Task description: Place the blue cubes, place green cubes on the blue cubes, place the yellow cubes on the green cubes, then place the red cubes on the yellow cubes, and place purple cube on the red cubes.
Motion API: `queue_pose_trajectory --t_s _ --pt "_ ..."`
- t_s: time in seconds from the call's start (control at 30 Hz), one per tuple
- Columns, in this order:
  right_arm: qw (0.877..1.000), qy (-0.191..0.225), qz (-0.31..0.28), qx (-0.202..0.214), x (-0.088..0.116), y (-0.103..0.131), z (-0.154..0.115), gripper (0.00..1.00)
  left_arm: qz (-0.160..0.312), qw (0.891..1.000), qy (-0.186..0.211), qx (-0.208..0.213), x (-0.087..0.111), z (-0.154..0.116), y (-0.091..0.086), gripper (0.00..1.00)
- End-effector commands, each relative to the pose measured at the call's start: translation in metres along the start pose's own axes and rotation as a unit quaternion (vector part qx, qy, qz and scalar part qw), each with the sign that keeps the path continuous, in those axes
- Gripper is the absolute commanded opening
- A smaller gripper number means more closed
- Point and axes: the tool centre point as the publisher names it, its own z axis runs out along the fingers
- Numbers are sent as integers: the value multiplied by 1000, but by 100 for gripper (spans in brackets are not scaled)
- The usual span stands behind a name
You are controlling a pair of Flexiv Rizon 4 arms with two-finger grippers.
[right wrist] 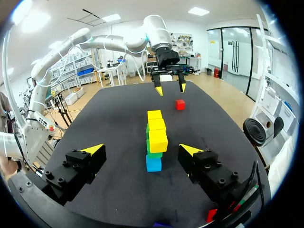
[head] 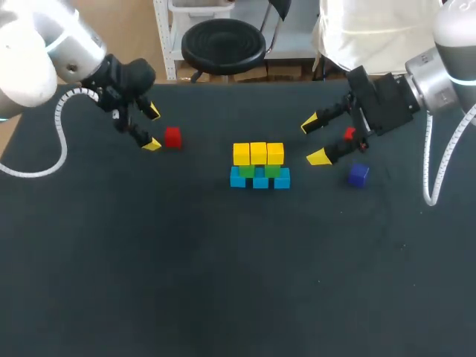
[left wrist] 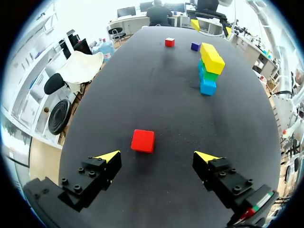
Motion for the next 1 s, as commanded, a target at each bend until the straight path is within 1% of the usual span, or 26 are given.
queue_pose_trajectory --t_s 0.03,0.17,0.33,0.47,0.63,1.0 --pt "1000 0 0 1 0 1 0 100 14 1000 1 21 -3 11 14 100" --pt "1000 0 0 1 0 1 0 100 34 999 5 23 -10 18 20 100" --pt "1000 0 0 1 0 1 0 100 40 999 12 23 -15 21 32 100" --pt "1000 0 0 1 0 1 0 100 43 999 17 20 -15 22 32 100" --pt "1000 0 0 1 0 1 0 100 31 999 32 29 -8 31 33 100" --pt "1000 0 0 1 0 1 0 100 28 998 50 29 -8 35 32 100"
